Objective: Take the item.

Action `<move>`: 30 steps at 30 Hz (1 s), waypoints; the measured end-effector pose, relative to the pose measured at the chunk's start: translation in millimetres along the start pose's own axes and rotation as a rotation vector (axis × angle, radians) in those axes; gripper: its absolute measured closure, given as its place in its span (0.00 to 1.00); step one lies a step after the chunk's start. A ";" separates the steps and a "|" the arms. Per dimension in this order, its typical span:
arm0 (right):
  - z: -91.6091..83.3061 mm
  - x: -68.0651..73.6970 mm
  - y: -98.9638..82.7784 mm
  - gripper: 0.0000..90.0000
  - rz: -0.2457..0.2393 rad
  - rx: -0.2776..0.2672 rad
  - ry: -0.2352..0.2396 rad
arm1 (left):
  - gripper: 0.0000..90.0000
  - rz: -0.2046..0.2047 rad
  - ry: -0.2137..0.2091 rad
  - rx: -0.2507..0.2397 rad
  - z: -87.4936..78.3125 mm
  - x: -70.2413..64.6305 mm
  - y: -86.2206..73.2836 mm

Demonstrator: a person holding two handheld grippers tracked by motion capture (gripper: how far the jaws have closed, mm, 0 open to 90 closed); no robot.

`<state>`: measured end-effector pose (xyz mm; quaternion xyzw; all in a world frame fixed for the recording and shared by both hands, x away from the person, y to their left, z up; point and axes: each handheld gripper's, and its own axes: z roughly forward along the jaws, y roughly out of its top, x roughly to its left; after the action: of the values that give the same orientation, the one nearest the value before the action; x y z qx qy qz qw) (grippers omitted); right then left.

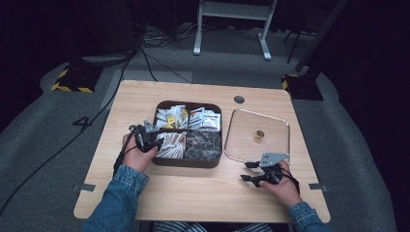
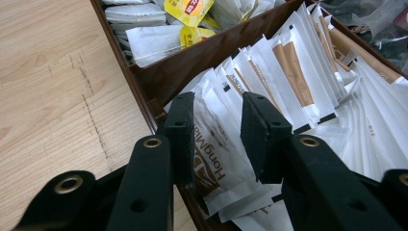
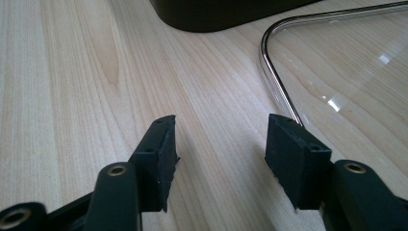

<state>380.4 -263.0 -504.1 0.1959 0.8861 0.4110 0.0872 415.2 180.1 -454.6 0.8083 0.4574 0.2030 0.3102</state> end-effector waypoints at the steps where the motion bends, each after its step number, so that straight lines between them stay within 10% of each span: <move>1: 0.0 0.0 0.0 0.50 0.000 0.000 0.000 | 0.73 0.002 0.001 0.002 0.6 -0.2 -0.1; 30: 0.0 0.3 0.0 0.50 -0.004 0.000 -0.001 | 0.97 0.005 -0.017 0.051 4.1 6.6 -2.2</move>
<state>380.2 -262.9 -504.1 0.1945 0.8865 0.4105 0.0885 419.7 185.4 -458.8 0.8187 0.4578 0.1850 0.2931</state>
